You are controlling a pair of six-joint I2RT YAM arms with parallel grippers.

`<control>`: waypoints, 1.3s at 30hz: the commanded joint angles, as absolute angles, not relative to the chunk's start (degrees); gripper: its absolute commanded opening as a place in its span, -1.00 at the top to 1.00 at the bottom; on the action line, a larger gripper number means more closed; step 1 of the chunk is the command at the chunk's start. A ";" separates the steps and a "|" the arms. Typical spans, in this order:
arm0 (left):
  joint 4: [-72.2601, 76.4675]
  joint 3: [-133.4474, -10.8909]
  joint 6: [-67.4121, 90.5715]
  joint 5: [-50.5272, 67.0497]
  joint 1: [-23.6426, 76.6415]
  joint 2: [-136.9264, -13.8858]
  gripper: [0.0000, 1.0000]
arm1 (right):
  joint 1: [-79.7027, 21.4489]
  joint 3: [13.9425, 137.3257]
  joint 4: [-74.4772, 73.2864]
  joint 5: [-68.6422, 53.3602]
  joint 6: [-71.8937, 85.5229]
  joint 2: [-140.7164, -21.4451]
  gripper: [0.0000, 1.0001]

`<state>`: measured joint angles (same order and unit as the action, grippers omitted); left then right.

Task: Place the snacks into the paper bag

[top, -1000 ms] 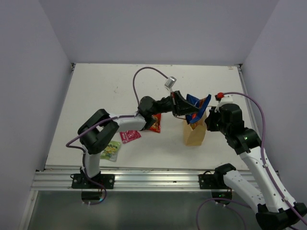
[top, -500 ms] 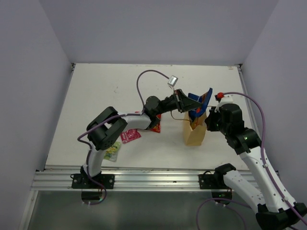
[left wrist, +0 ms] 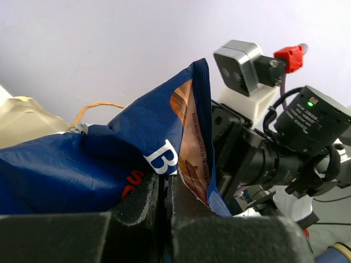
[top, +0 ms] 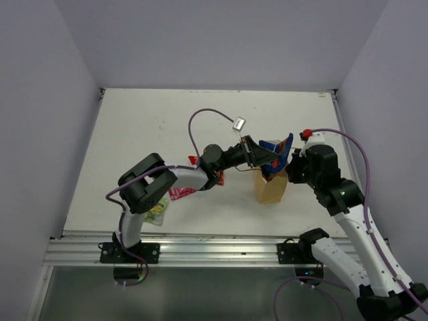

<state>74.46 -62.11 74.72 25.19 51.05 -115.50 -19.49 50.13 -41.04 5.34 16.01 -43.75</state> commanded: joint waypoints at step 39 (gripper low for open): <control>27.69 -73.30 54.14 9.94 51.42 -97.39 -0.32 | -19.60 49.31 -40.61 4.83 15.47 -42.89 1.00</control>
